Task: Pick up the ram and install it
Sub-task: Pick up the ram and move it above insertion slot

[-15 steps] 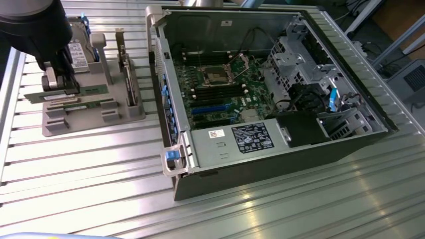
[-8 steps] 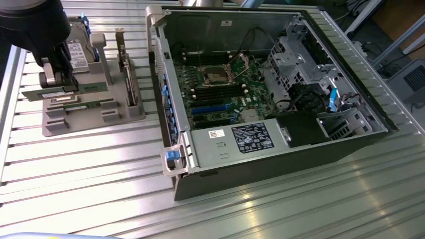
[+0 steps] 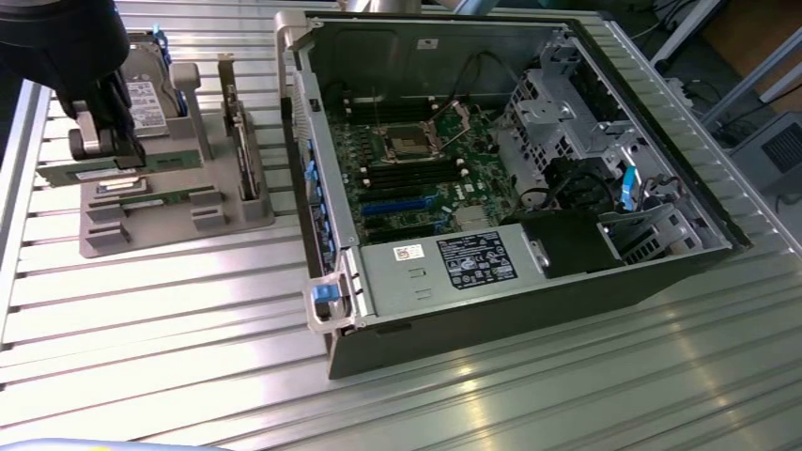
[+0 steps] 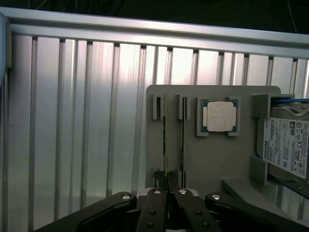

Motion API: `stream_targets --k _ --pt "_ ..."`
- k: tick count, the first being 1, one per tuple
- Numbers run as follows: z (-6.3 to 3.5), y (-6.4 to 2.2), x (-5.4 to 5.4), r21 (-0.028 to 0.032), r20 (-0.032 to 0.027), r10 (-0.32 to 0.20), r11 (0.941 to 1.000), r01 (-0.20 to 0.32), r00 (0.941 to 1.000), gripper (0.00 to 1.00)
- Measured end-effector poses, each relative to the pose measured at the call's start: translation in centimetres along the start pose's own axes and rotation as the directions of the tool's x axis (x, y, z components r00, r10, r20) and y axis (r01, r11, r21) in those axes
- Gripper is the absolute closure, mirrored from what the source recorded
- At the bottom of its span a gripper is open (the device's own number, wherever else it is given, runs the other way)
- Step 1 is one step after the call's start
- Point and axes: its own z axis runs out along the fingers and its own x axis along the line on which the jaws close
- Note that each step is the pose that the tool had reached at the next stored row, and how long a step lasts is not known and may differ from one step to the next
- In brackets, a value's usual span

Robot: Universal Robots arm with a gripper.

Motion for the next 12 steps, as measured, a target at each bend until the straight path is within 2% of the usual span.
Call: stream_targets --k 12 --pt "-0.92 0.0 -0.04 0.0001 0.0 0.0 1.0 0.0 1.0 0.88"
